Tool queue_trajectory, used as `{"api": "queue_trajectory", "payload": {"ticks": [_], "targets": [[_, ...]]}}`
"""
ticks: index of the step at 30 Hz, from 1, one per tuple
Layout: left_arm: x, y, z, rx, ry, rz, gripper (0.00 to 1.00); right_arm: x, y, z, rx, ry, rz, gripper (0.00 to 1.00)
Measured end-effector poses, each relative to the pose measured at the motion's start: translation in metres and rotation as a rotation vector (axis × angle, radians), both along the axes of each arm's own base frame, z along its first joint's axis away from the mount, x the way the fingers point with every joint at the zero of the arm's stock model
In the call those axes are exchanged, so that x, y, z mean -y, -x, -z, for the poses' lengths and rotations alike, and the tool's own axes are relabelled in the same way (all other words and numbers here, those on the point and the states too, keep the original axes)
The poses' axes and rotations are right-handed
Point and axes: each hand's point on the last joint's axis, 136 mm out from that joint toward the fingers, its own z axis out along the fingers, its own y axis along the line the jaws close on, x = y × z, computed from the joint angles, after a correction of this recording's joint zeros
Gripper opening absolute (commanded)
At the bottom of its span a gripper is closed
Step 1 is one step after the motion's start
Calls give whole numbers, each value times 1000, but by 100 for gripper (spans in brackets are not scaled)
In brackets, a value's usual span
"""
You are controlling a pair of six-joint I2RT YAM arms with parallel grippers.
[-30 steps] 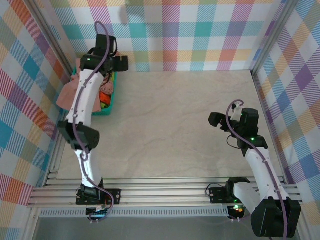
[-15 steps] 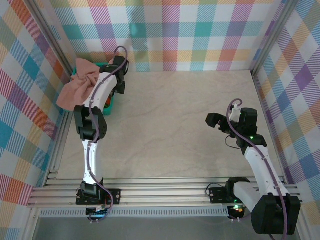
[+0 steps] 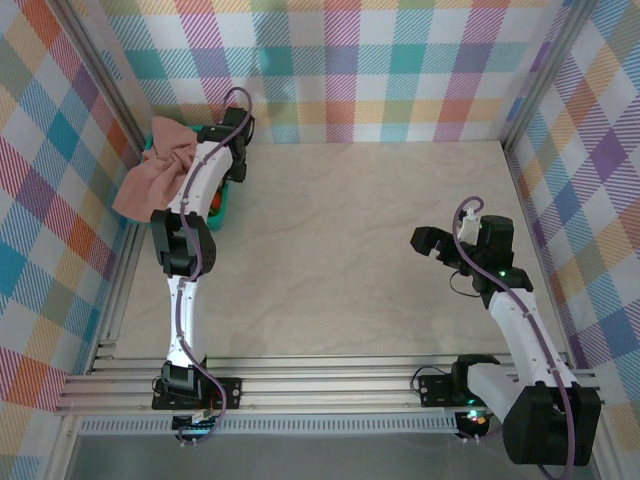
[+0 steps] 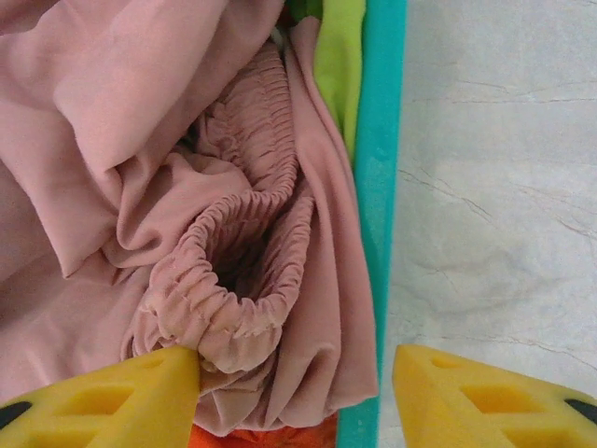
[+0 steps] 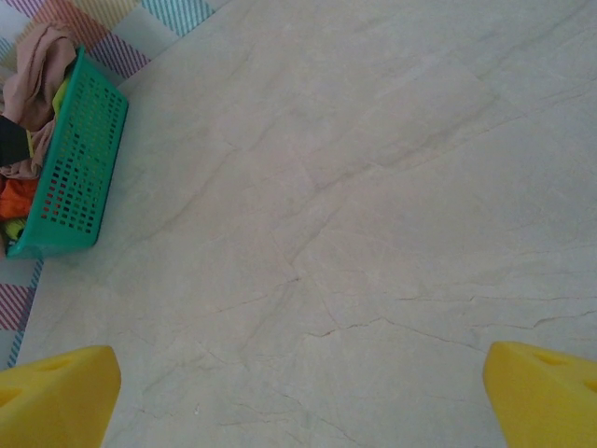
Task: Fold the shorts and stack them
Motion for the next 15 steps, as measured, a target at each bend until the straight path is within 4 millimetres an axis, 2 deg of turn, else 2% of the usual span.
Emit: {"api": "queue_trajectory", "payload": {"ticks": [5,7,8,15], "targets": [[-10,0,0,1,-1,-17,64,-1,1,2,-11,-3,-4,99],[-12,-1,-1,5,-2,-19,73,-1,2,3,-16,-4,-4,99],[-13,-2,-1,7,-4,-17,75,-1,2,3,-18,-4,-4,99],[-15,-2,-14,52,-2,-10,76,-2,3,4,-30,-22,0,99]]}}
